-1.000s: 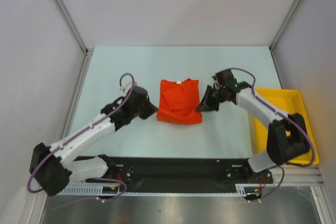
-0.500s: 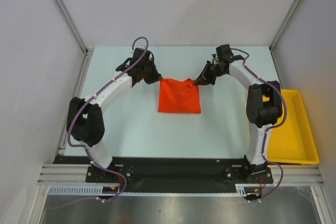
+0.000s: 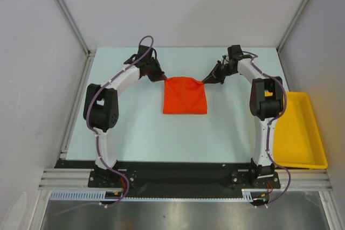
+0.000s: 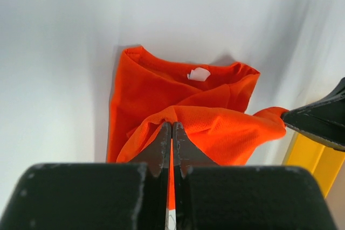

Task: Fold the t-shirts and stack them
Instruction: Fold the tshirt

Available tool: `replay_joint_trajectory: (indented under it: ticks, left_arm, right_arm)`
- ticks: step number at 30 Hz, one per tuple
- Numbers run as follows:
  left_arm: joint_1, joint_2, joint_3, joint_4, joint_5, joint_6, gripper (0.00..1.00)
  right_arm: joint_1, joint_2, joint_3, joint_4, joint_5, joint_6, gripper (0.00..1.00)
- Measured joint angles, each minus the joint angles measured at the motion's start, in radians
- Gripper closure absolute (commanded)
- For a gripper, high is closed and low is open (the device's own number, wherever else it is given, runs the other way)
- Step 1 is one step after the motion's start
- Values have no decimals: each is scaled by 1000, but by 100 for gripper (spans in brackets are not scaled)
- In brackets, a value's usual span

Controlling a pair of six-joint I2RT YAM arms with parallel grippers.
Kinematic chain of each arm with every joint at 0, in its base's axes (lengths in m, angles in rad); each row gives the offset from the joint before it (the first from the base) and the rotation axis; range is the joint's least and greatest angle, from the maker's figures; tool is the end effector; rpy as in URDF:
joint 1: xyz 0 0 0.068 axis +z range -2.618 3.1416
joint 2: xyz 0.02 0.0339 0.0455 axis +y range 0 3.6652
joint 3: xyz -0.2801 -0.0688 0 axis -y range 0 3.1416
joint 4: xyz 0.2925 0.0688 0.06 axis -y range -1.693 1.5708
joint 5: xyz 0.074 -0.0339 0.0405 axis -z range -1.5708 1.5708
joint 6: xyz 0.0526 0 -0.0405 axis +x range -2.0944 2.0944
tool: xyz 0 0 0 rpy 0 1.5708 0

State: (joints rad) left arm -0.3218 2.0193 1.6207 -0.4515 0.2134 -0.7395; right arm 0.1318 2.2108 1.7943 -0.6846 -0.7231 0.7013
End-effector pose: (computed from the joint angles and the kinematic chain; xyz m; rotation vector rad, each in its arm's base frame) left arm 0.4870 -0.1741 0.2134 -0.4248 2.4970 -0.7164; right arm 0.5212 0.1042 0.1735 0.5345 2.7129 1.2190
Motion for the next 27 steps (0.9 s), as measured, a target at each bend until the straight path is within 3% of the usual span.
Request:
replay_joint_trajectory:
  ticks: [14,17,18,20,21,24,25,27]
  left_arm:
    - [26,117,104,0,12,0,98]
    - [29,143,126,2,19,0,94]
    - [31,153,132,1,22,1,83]
    - [34,171,148,-4,23,14,79]
    - [36,183,163,-13,20,21,71]
    - [42,227,258,-83,-27,79,58]
    - [45,237,294,-103,-55,115,49]
    - [49,225,316,-116,-102,179,47]
  right_arm:
    - [-16,157,152,-3,-36,8,94]
    - [-18,172,169,-4,-37,17,85]
    - [-19,178,177,-7,-36,21,82]
    - [-24,189,193,-8,-29,25,75]
    - [-28,197,206,-14,-22,23,65]
    - [-53,227,274,-53,10,-5,50]
    - [-67,241,319,-92,32,-26,47]
    - [-93,255,392,-150,80,-92,42]
